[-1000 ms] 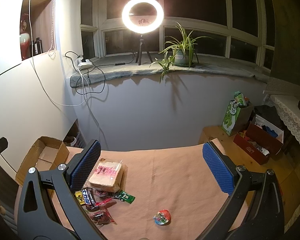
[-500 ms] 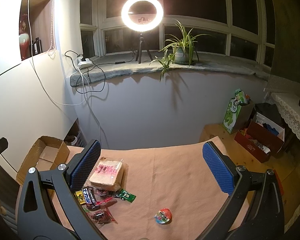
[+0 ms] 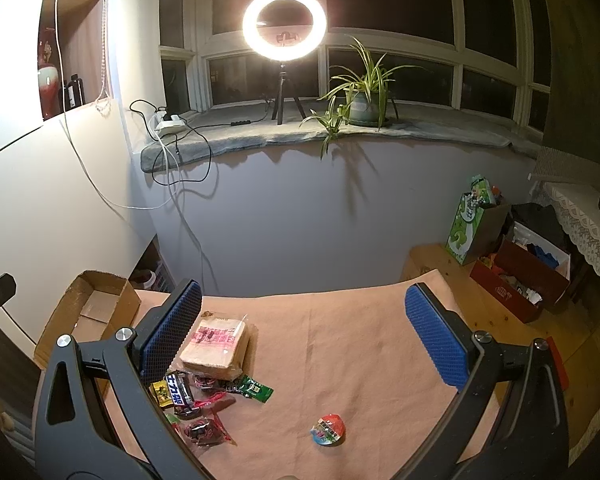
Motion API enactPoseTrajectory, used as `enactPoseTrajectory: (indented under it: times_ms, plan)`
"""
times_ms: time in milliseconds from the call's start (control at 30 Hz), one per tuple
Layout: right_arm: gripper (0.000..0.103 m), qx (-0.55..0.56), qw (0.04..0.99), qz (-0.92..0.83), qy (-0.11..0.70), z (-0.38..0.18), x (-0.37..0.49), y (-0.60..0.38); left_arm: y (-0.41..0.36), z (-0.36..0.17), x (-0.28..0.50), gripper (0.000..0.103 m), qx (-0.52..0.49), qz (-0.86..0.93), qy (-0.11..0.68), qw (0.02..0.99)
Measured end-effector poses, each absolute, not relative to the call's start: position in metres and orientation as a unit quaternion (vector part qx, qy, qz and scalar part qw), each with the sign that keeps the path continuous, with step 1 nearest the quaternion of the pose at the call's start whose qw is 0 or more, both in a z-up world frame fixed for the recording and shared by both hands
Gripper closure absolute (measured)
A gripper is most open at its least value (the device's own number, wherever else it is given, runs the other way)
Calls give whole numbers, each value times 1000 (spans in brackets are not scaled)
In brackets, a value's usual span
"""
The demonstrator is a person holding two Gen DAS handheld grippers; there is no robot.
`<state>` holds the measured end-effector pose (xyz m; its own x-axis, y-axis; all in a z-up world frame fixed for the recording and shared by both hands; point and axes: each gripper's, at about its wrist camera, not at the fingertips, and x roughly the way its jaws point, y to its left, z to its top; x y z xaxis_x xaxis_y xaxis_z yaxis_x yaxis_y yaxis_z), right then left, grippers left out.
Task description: Organize snacks
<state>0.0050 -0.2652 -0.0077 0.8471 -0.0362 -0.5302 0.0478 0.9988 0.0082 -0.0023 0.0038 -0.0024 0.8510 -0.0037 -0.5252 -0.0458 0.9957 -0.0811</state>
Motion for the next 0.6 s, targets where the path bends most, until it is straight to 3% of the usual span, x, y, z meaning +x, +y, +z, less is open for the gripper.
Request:
enactPoseTrajectory:
  times_ms: [600]
  plan:
    - [0, 16, 957, -19, 290, -6, 14, -271, 3, -5, -1, 5, -43, 10, 277, 960]
